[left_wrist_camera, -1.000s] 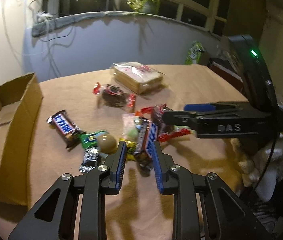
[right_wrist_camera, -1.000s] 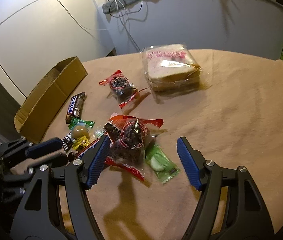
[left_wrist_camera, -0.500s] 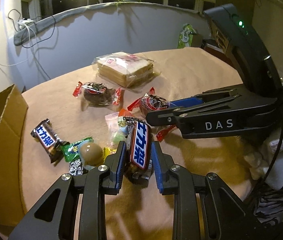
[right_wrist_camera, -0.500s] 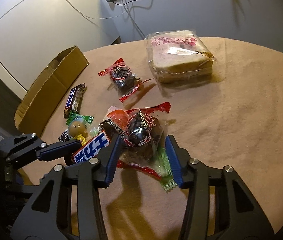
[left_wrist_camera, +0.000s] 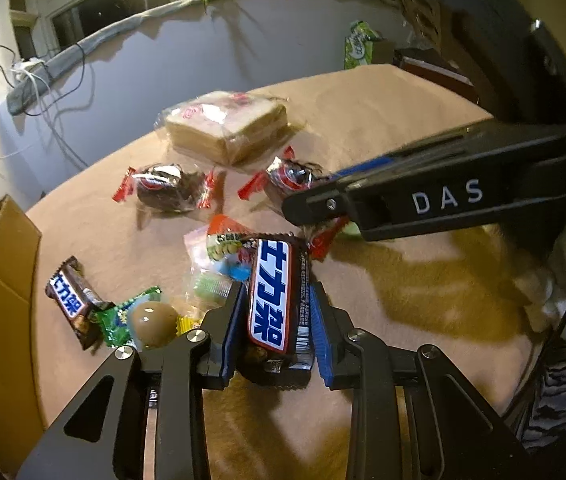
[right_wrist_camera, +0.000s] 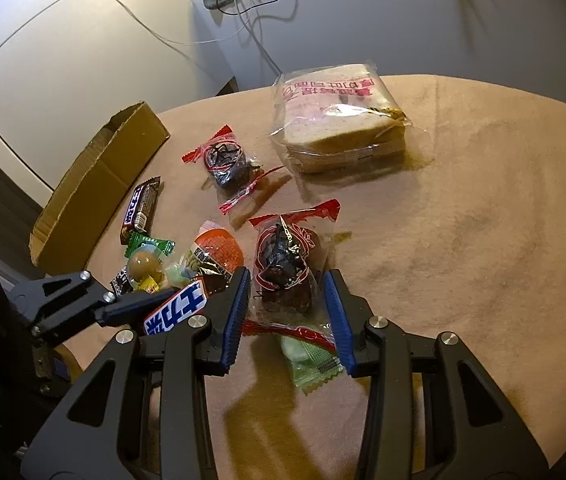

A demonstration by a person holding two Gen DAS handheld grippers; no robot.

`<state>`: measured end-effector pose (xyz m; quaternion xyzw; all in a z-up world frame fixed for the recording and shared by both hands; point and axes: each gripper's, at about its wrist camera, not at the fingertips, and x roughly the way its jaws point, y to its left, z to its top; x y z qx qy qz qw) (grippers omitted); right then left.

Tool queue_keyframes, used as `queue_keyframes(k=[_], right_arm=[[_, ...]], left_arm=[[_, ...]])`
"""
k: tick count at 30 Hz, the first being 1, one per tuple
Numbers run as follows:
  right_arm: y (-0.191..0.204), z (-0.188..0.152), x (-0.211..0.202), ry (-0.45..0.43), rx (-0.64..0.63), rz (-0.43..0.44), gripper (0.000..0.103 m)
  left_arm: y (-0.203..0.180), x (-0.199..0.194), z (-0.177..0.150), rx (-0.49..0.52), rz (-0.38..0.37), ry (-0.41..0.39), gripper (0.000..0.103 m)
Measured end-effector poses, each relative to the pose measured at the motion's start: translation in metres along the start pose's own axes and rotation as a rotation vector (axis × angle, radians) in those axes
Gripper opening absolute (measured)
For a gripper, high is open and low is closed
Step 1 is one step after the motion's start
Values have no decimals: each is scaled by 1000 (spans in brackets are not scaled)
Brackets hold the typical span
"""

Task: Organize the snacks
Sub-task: 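Grasp the blue-and-white chocolate bar with the left gripper while the right gripper grasps the red-wrapped chocolate packet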

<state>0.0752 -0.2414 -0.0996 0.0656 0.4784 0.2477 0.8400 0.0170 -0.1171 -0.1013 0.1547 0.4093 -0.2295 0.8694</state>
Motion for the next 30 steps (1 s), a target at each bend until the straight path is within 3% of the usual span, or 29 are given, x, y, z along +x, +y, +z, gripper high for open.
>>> queue_keyframes(k=[16,24,30], right_arm=[[3,7,-2,-30,2,-11,40],[19,19,-21,-101,-1,4,29],[30,23,-4,-43,-39,-22,29]], left_arm=[[18,-15,0,-118,-68,-41,28],[32,-36,1,-165,-56,-110,28],[39,-39,-4,-180,-43,-113,28]])
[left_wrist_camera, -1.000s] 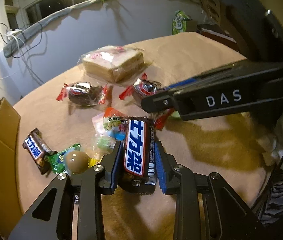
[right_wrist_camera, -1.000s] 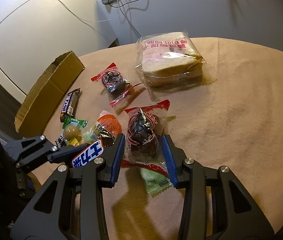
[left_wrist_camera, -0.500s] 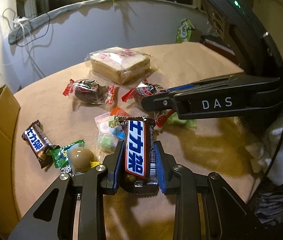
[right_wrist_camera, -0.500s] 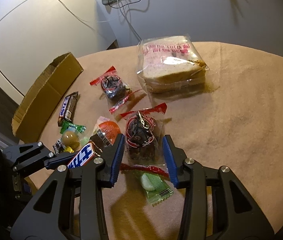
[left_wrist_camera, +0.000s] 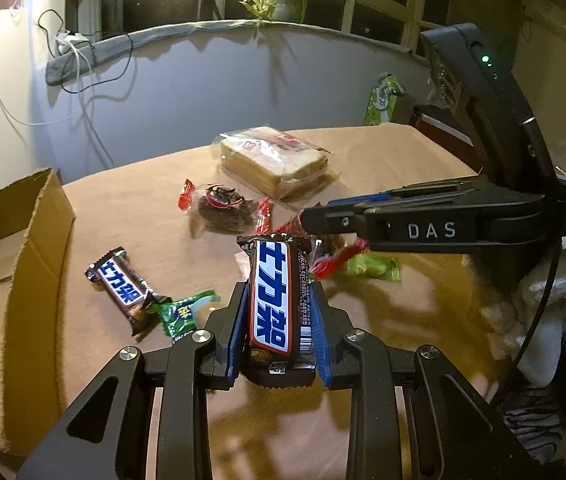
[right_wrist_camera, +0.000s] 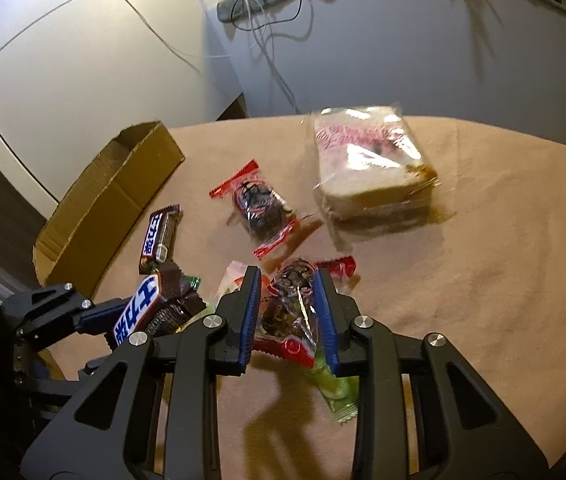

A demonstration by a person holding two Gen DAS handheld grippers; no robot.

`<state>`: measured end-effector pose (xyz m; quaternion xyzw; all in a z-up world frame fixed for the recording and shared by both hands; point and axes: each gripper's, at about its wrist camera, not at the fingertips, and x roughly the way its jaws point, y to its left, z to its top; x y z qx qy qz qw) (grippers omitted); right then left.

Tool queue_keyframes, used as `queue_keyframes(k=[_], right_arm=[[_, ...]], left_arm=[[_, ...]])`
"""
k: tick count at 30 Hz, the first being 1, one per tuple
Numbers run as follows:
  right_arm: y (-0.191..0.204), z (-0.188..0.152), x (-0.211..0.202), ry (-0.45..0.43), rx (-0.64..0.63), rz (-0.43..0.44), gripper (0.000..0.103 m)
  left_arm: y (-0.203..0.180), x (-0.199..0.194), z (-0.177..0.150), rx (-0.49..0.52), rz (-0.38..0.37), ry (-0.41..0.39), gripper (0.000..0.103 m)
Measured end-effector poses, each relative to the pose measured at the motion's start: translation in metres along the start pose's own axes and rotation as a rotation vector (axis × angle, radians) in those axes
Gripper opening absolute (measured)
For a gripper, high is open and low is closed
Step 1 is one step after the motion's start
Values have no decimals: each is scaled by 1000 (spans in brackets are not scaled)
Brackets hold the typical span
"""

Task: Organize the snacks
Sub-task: 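Carry the chocolate bar and red packet in both grippers over the cardboard box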

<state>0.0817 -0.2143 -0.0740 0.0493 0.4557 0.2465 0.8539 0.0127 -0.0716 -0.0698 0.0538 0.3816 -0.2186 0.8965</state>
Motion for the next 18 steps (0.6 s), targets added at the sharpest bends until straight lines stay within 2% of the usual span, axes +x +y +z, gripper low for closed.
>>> queue_keyframes(k=[1,3,5,10,11,12,18], right_arm=[[1,-1,2,8,-7,-5,32],[1,-5,8,34,-14,-32,52],[1,-8,12,47,-16,-41,55],[8,-8,24,73,-42,-51,53],[8,-6,24,70,-39,-53,40],[7,-5,23,64,-35,-57,36],[0,-3,8,5,18,-31,35]], left_arm=[[0,-1,0,0,2,-3,28],[2,-3,0,-7,3,-8,28],[4,-5,2,-16,5,-14,28],[9,-9,1,-31,10,-25,28],[10,-10,0,-35,10,-26,28],[11,-11,-1,-39,10,-28,28],[21,-25,0,-66,14,-63,28]])
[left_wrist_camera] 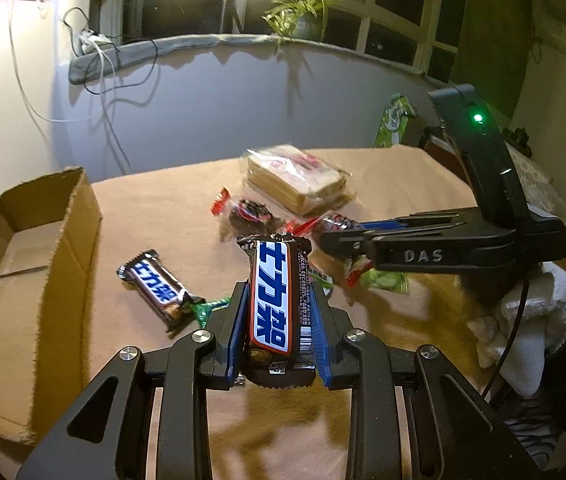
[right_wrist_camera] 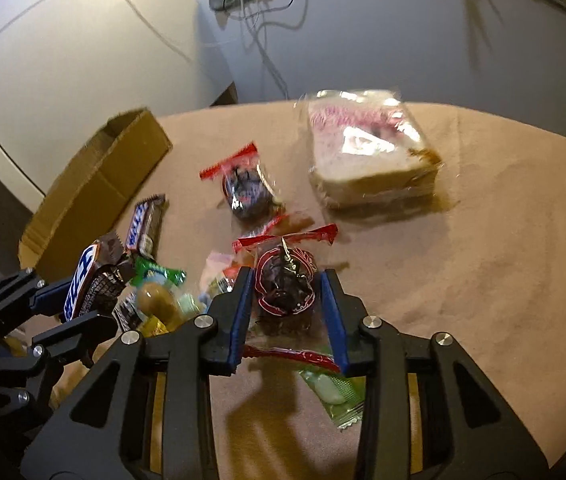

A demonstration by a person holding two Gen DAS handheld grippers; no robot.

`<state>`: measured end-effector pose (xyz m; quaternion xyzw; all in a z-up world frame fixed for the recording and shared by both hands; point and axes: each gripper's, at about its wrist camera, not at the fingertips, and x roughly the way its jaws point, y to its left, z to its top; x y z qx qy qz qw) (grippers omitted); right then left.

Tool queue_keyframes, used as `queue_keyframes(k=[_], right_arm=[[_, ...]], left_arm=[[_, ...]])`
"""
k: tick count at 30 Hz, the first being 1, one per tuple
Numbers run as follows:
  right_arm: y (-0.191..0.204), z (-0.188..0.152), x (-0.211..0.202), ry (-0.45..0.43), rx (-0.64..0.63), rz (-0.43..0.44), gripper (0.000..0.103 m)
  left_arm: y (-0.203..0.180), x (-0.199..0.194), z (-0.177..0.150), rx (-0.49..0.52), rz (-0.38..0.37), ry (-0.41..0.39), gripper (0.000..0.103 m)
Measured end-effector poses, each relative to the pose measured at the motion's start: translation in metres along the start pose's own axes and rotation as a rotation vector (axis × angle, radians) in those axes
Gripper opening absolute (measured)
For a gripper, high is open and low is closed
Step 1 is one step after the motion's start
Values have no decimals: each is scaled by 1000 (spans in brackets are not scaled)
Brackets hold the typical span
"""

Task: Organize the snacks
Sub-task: 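Carry the chocolate bar and red packet in both grippers over the cardboard box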

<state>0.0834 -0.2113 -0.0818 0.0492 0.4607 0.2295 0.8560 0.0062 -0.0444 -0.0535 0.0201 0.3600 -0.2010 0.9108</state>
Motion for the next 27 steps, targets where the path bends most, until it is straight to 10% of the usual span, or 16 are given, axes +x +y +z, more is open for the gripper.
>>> queue_keyframes(k=[12,27], right_arm=[[71,37,-29,-153,-68,115,35],[171,60,16,-114,-210,191,35]], left_arm=[[49,-54,7,-122,75,-151,28],[134,-89,-18,-287,238,-202,28]])
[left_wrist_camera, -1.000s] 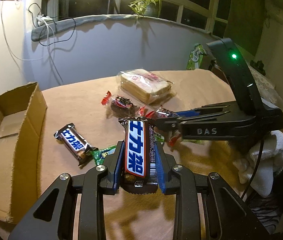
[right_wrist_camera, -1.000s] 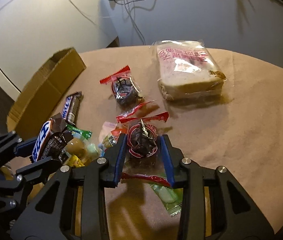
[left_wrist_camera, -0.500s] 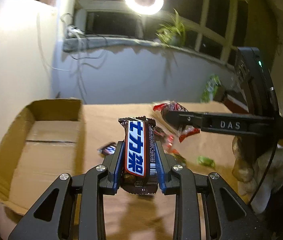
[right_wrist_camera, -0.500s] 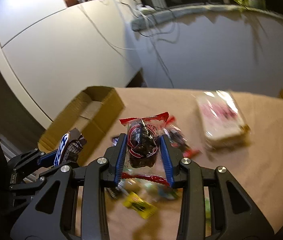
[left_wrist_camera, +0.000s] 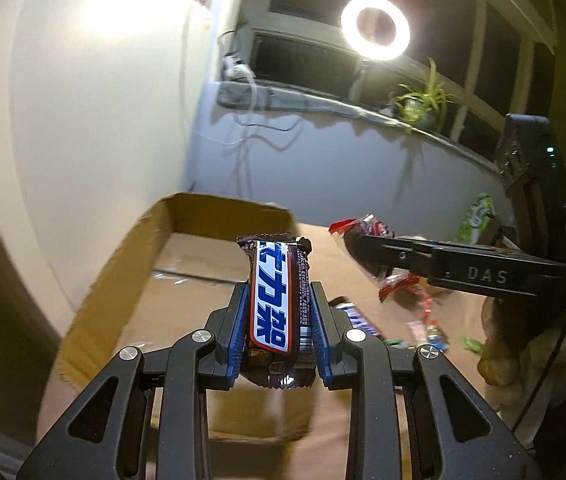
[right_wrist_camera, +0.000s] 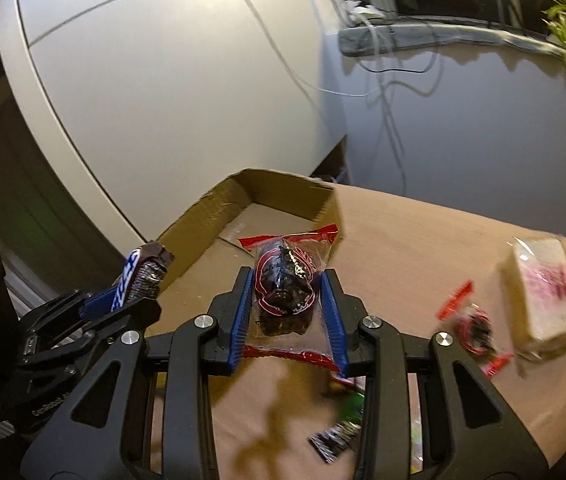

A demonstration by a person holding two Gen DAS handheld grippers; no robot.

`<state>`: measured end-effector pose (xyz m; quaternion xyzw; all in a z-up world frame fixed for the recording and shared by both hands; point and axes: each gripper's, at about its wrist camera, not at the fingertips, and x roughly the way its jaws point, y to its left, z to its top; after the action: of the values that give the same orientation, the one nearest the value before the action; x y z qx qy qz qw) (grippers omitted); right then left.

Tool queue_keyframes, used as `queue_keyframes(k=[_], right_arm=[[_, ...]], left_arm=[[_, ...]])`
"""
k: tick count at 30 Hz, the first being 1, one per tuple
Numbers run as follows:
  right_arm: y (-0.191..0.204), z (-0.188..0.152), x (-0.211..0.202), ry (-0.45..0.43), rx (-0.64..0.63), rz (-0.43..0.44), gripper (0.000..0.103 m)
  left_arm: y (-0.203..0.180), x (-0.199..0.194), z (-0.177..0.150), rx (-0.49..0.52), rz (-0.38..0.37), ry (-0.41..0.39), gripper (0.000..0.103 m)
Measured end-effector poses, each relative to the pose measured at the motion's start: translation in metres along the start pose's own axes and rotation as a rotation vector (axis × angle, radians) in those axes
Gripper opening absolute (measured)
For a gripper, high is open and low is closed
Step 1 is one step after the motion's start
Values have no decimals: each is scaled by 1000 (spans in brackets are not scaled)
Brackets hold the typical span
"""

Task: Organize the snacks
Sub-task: 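Carry the chocolate bar and red packet in both grippers over the cardboard box, then open both grippers to drop the bar and packet into the box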

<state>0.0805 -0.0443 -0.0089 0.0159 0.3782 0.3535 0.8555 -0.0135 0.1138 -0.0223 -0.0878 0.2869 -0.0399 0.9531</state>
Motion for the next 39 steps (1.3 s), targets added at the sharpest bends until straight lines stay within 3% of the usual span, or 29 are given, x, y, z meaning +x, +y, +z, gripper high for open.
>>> queue_keyframes(k=[14,16,18,21,31,39], right_arm=[[45,1,50,64,-84,37,36],[46,1,53,71,-89,39,44],[46,1,55,65,-88,30,61],[43,2,52,48,-75,22,73],[23,5,28,15,-63,-7,80],[-24,-10,-9,10,-49,-92,81]], left_arm=[[36,-5,-9,-49,72,9,28],[37,-4,-8,-53,78,8,28],[36,-5,-7,-53,78,7,28],[35,-5,-7,-47,89,2,28],[22,-3,-2,-35,51,-8,28],[-8,2,1,2,-13,0,28]])
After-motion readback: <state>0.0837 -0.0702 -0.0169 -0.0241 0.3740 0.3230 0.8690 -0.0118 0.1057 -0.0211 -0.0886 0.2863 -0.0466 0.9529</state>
